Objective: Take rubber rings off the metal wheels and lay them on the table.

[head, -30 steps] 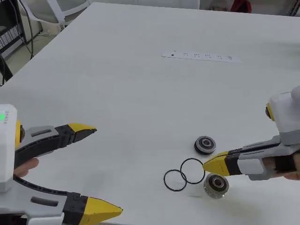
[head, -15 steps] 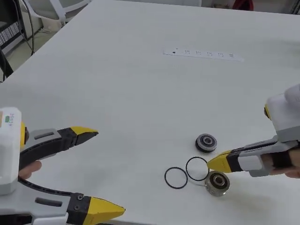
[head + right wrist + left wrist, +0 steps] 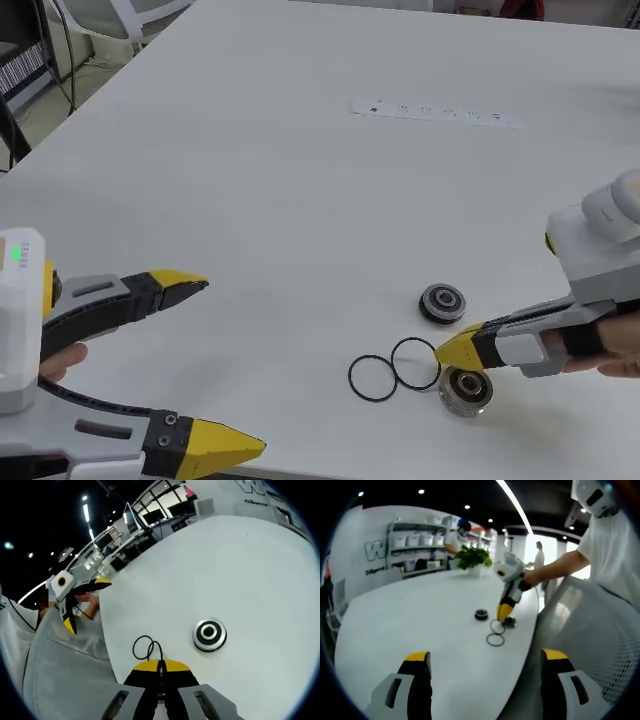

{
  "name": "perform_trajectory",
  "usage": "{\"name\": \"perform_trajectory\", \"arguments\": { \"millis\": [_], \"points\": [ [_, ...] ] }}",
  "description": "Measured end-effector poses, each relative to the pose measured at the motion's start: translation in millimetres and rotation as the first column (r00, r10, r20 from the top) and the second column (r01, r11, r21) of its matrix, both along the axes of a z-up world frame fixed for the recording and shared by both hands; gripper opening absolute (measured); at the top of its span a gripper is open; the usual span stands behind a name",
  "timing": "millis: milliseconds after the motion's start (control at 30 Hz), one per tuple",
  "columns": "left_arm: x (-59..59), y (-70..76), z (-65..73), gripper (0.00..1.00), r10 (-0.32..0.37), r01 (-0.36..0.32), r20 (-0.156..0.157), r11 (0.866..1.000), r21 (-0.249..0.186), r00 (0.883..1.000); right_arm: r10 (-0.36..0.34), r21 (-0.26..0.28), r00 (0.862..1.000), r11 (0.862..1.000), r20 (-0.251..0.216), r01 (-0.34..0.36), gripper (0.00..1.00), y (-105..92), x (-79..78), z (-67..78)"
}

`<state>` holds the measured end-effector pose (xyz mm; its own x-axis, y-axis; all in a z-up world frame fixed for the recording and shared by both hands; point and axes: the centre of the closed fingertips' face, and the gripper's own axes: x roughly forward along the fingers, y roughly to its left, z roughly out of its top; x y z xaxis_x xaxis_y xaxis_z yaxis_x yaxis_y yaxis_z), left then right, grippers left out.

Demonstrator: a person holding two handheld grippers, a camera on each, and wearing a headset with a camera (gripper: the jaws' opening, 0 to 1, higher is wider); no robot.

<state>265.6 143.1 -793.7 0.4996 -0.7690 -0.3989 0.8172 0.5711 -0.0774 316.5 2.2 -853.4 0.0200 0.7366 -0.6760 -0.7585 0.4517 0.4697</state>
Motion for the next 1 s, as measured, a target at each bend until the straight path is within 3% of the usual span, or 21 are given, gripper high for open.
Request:
{"name": "perform_trajectory", "arguments": {
  "millis": [200,300,500,1000],
  "points": [
    [0.1,1.3,-0.9,0.92,0.005,-0.005,-0.002,1.0,0.002,1.0,0.009,-0.014,1.0,1.0,0.004,-0.009,0.0,0.7,1.0,-4.4],
    [-0.2,1.4,-1.2,0.92,0.005,-0.005,-0.004,1.0,0.001,1.0,0.019,-0.035,0.999,0.999,0.04,-0.018,0.0,-1.0,4.4,-7.9],
    [0.1,1.8,-2.1,0.92,0.007,-0.007,-0.006,1.0,0.005,1.0,0.022,-0.043,0.998,0.999,0.052,-0.019,0.0,-3.8,6.3,-10.4],
    [-0.4,0.4,2.3,0.92,-0.004,0.004,-0.003,1.0,0.025,1.0,0.005,-0.04,0.998,0.999,0.068,-0.002,0.03,-12.6,10.4,-4.5]
  ]
}}
